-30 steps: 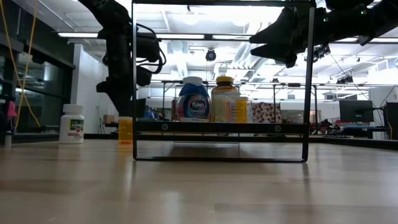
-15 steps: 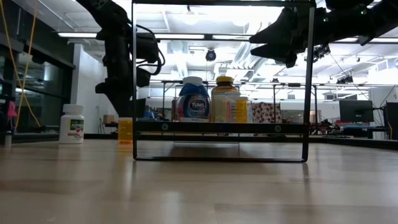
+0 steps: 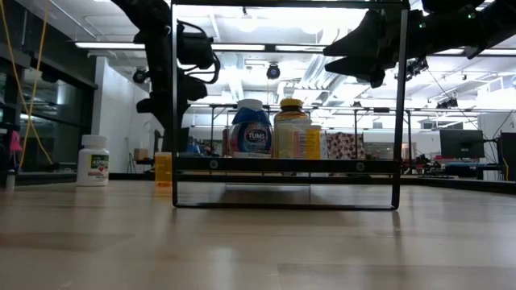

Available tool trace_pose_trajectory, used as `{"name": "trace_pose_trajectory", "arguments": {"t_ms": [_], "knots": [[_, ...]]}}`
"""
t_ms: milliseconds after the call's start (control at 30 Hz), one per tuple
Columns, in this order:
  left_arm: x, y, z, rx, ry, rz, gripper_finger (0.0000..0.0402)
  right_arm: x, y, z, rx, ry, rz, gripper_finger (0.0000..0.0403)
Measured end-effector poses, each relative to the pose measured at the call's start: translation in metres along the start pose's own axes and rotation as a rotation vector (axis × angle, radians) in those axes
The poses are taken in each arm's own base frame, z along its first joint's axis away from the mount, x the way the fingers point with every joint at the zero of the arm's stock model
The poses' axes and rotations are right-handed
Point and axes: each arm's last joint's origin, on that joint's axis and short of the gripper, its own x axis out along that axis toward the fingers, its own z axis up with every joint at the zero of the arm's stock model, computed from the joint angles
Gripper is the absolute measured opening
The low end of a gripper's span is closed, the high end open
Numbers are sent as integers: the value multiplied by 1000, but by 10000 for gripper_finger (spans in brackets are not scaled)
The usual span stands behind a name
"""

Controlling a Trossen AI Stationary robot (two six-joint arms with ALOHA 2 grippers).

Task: Pick and place medicine bottles onto shelf by color
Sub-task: Put the medium orange pill bottle on the shelf

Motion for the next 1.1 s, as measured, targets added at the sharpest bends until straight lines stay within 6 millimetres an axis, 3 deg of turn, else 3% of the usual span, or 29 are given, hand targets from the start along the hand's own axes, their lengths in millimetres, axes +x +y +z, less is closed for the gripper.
{"name": "trace_pose_trajectory", "arguments": {"t_ms": [500, 800, 1100], "knots": [[6, 1, -2, 6, 16, 17, 0, 0, 0, 0, 2, 0, 1, 211], [27, -1, 2, 11, 67, 40, 0, 0, 0, 0, 1, 0, 0, 211], [26, -1, 4, 12, 49, 34, 0, 0, 0, 0, 0, 0, 0, 211]]}}
